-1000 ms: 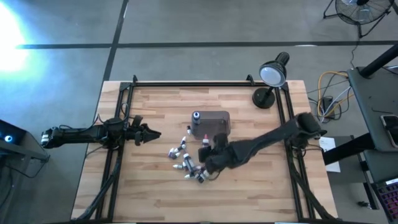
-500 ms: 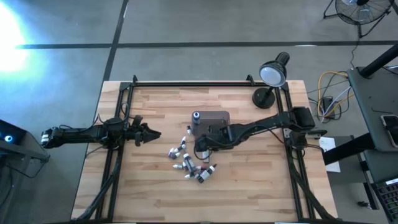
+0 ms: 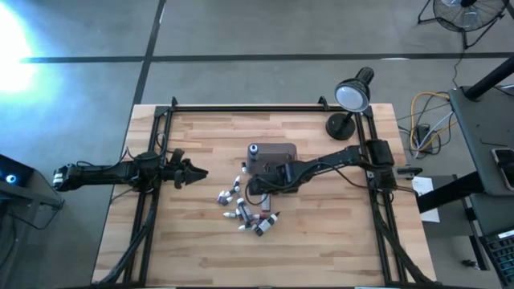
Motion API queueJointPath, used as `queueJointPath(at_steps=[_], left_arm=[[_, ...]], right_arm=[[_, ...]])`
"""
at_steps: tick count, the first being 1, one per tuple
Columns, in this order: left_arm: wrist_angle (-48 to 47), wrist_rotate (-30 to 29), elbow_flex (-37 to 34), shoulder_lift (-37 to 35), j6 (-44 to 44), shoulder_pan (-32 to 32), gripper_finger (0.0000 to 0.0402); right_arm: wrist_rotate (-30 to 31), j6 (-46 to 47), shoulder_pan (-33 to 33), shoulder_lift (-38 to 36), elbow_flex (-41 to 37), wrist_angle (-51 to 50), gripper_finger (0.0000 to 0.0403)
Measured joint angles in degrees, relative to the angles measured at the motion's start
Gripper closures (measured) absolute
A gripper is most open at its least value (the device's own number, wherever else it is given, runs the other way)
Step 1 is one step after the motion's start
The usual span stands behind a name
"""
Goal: Pick & Place food coloring
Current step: Put the big pink food coloring bottle into the black transparent bin
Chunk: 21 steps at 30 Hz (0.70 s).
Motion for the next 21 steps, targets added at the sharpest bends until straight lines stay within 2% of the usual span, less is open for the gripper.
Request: queueJointPath(at_steps=[10, 21], left_arm=[[-0.02, -0.01, 0.0, 0.09, 0.04, 0.0, 0.025], [-0.07, -0.27, 0.0, 0.09, 1.4, 0.0, 0.025]], right_arm=[[-0.45, 0.34, -1.25, 2.61, 0.04, 0.36, 0.0147], [0.03, -0.13, -1.38, 2.45, -0.09, 0.21, 0.0266]])
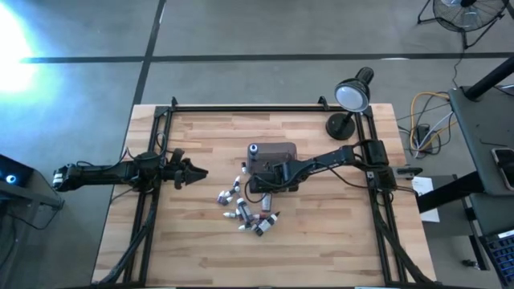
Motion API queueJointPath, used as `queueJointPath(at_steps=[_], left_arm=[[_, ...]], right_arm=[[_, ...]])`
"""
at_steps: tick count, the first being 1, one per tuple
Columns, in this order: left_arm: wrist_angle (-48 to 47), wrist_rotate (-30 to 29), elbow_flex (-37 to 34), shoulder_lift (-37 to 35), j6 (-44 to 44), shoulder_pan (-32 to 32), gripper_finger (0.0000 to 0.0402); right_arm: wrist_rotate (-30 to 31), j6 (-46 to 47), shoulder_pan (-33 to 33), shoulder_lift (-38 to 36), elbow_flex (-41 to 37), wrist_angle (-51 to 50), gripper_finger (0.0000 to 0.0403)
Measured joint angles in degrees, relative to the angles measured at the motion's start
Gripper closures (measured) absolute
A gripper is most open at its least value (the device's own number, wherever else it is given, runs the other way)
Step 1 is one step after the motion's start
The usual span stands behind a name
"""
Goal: Pick & Place food coloring
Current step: Put the big pink food coloring bottle into the black transparent bin
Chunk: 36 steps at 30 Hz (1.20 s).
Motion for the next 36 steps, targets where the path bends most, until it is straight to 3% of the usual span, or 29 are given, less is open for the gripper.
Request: queueJointPath(at_steps=[9, 15, 18, 24, 31, 36], left_arm=[[-0.02, -0.07, 0.0, 0.0, 0.17, 0.0, 0.025], [0.02, -0.07, 0.0, 0.02, 0.17, 0.0, 0.025], [0.02, -0.05, 0.0, 0.02, 0.17, 0.0, 0.025], [0.04, -0.02, 0.0, 0.02, 0.82, 0.0, 0.025], [0.15, 0.0, 0.0, 0.02, 0.87, 0.0, 0.025], [0.17, 0.02, 0.0, 0.02, 0.84, 0.0, 0.025]], right_arm=[[0.43, -2.13, 0.06, -3.75, -0.02, -0.05, 0.0337], [7.56, -1.86, 1.71, -8.96, -0.02, -3.39, 0.0383], [4.94, -6.64, 2.01, -10.4, 0.0, -3.67, 0.0389], [-7.87, -15.91, 1.4, -9.31, -0.04, -4.66, 0.0315], [-13.95, -18.43, -0.75, -5.24, 1.28, -4.14, 0.0179], [-15.23, -20.25, -1.01, -2.27, 3.19, -4.36, 0.0112]])
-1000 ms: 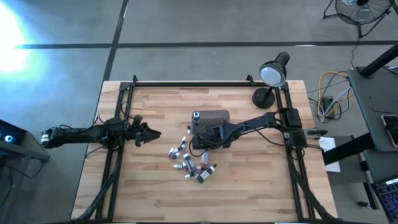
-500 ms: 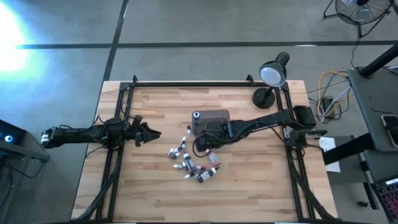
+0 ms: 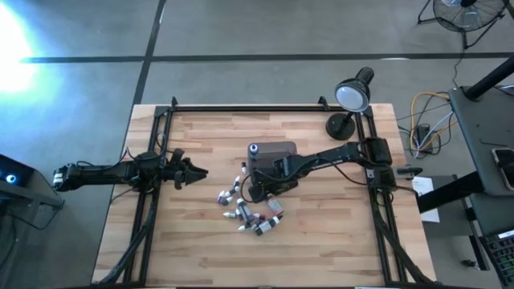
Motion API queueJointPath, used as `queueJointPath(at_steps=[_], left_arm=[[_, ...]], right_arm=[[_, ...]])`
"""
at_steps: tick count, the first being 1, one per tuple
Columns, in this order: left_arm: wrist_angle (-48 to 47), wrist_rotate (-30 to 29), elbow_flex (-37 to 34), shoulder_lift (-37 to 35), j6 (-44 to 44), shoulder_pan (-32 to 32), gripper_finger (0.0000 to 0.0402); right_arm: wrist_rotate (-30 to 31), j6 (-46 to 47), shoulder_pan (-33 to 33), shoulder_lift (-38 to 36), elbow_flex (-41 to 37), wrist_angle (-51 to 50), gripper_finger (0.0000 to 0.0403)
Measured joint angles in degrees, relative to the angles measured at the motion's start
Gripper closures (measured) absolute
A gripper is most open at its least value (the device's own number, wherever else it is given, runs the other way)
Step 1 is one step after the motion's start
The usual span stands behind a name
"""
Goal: Pick & Place food coloring
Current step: Put the big pink food coloring bottle into the black transparent bin
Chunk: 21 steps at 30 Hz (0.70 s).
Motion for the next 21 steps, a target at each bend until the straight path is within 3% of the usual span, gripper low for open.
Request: queueJointPath(at_steps=[4, 8, 21], left_arm=[[-0.03, 0.01, 0.0, 0.0, -0.02, 0.0, 0.025], [-0.07, 0.0, 0.0, 0.0, 0.05, 0.0, 0.025], [-0.13, -0.02, 0.0, 0.0, 0.17, 0.0, 0.025]], right_arm=[[0.02, -0.82, 0.0, 1.31, 0.52, -0.6, 0.0099], [0.02, -2.78, -0.18, 2.8, 0.46, -0.36, 0.012], [2.14, -8.42, -0.22, 3.63, 0.47, -2.52, 0.0273]])
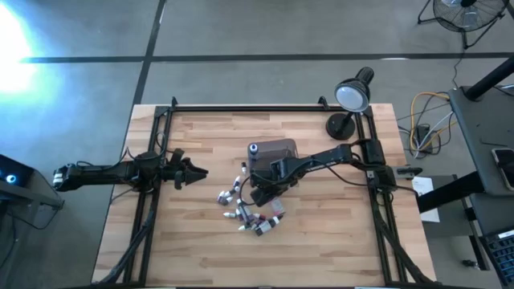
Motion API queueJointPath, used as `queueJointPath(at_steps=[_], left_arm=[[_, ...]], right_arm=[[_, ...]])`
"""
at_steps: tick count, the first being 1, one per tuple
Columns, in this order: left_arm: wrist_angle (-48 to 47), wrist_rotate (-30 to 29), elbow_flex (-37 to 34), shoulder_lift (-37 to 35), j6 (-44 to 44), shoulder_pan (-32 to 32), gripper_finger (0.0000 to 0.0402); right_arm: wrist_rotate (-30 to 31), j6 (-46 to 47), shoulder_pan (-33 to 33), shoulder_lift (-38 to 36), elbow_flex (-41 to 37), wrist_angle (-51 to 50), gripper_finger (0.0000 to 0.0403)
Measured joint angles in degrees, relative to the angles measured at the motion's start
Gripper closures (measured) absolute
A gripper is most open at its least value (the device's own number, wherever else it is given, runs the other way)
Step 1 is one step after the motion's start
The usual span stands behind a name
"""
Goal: Pick & Place food coloring
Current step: Put the big pink food coloring bottle into the black transparent bin
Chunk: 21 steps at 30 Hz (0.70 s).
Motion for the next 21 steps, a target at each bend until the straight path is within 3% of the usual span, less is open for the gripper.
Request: queueJointPath(at_steps=[3, 8, 12, 18, 21], left_arm=[[0.0, 0.0, 0.0, 0.0, 0.02, 0.0, 0.025], [-0.02, -0.07, 0.0, 0.0, 0.04, 0.0, 0.025], [-0.02, -0.15, 0.0, 0.0, 0.04, 0.0, 0.025], [-0.01, -0.2, 0.0, 0.0, 0.04, 0.0, 0.025], [0.07, -0.43, 0.0, 0.0, 0.04, 0.0, 0.025]], right_arm=[[1.39, -0.6, 0.15, -0.81, -0.04, 0.65, 0.0298], [8.0, 0.21, 0.42, -4.85, 0.47, 0.11, 0.0298], [22.16, 3.67, 2.48, -10.04, 0.6, -0.43, 0.0298], [54.16, 16.35, 13.62, -14.01, 0.01, -3.7, 0.0298], [58.2, 26.33, 18.46, -11.43, -0.1, -8.29, 0.0298]])
